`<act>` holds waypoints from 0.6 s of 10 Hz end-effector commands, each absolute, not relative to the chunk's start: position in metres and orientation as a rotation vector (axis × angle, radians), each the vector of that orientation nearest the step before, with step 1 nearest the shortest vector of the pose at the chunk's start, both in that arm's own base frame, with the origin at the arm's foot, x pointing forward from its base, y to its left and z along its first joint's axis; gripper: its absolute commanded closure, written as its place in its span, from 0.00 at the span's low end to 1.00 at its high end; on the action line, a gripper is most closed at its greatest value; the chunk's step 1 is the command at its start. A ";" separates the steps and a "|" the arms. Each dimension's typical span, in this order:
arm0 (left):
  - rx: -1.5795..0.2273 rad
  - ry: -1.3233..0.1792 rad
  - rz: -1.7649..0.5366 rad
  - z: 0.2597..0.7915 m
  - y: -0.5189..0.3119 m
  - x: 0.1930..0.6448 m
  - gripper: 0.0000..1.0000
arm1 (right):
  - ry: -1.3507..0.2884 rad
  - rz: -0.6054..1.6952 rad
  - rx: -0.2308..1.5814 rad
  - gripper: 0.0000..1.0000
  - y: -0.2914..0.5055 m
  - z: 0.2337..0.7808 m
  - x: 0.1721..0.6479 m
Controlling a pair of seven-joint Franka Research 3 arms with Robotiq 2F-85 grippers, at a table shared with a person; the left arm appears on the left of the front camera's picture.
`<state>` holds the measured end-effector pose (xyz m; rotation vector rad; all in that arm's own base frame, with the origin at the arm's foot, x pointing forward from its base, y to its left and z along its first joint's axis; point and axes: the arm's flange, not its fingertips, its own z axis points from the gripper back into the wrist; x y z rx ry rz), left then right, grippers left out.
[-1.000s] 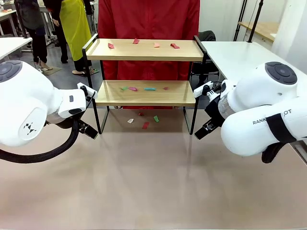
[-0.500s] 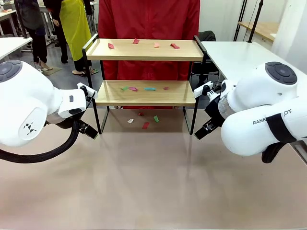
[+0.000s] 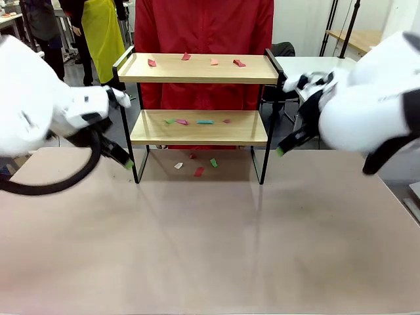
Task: Clean the shelf.
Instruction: Pick up the Duster handed by the human.
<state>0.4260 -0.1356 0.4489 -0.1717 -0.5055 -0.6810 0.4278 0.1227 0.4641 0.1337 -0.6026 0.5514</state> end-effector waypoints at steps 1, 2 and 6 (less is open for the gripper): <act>-0.247 -0.471 -0.744 0.473 -0.091 0.452 0.00 | -0.630 0.591 0.226 0.00 0.072 0.485 0.437; -0.309 -0.490 -0.764 0.484 -0.068 0.462 0.00 | -0.671 0.612 0.288 0.00 0.041 0.494 0.437; -0.449 -0.681 -1.091 0.487 0.040 0.487 0.00 | -0.953 0.776 0.411 0.00 -0.091 0.478 0.424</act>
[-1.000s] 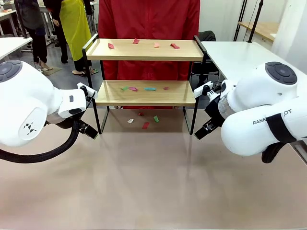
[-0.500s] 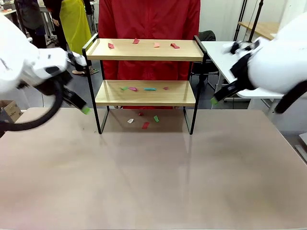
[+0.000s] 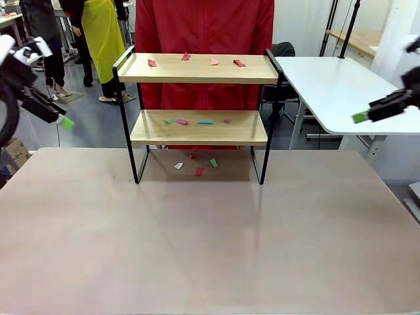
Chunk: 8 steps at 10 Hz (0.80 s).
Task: Clean the shelf.
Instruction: Pick up the Duster handed by the human.
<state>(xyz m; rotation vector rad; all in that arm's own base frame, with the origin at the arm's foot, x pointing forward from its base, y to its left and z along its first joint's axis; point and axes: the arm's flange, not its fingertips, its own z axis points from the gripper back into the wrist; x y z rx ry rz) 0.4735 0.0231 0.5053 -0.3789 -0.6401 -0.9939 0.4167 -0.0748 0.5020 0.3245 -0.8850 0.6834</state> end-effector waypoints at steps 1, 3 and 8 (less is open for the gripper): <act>-0.530 -0.729 -1.112 0.478 0.062 0.492 0.00 | -0.986 0.779 0.421 0.00 -0.111 0.467 0.422; -0.666 -0.815 -1.171 0.454 0.091 0.507 0.00 | -1.027 0.782 0.443 0.00 -0.144 0.448 0.422; -0.669 -0.862 -1.140 0.439 0.100 0.495 0.00 | -1.018 0.760 0.413 0.00 -0.150 0.448 0.403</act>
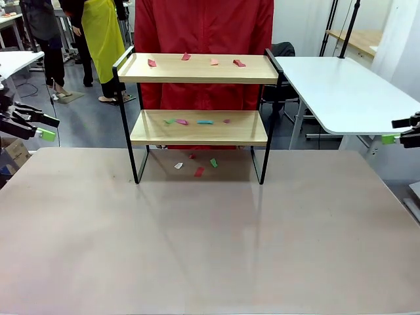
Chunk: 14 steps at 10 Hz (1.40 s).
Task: Clean the shelf.
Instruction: Pick up the Duster handed by the human.
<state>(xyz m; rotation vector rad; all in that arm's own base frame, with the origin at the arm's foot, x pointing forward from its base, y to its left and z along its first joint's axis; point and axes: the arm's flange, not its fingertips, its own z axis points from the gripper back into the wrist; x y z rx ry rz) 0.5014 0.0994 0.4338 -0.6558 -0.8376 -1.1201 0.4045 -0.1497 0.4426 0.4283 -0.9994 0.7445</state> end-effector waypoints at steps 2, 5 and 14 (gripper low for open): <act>-0.656 -0.838 -1.120 0.434 0.099 0.501 0.00 | -1.018 0.760 0.413 0.00 -0.150 0.448 0.403; -0.778 -0.949 -1.045 0.423 0.132 0.552 0.00 | -1.054 0.755 0.506 0.00 -0.174 0.446 0.428; -0.976 -1.165 -1.032 0.357 0.193 0.600 0.00 | -1.210 0.823 0.628 0.00 -0.240 0.392 0.492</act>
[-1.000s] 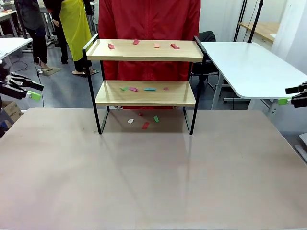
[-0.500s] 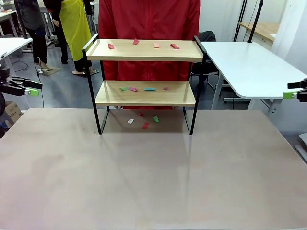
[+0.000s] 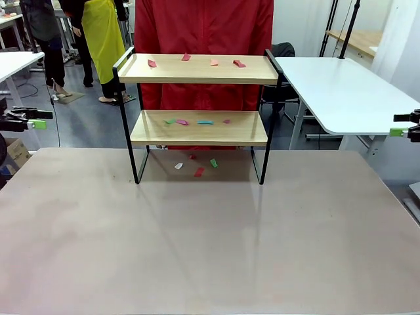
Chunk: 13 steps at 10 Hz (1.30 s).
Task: Clean the shelf.
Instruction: Pick up the Duster handed by the human.
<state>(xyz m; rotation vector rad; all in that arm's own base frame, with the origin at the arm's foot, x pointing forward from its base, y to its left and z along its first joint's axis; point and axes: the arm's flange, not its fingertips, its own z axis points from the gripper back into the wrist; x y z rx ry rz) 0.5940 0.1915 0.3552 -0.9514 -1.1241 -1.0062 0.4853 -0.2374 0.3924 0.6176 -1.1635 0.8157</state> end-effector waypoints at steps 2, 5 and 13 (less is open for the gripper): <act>-0.994 -1.154 -1.049 0.349 0.197 0.605 0.00 | -1.209 0.814 0.650 0.00 -0.244 0.389 0.496; -0.991 -1.153 -1.057 0.348 0.201 0.608 0.00 | -1.213 0.805 0.643 0.00 -0.248 0.386 0.498; -0.981 -1.177 -1.139 0.384 0.209 0.586 0.00 | -1.276 0.832 0.618 0.00 -0.248 0.404 0.495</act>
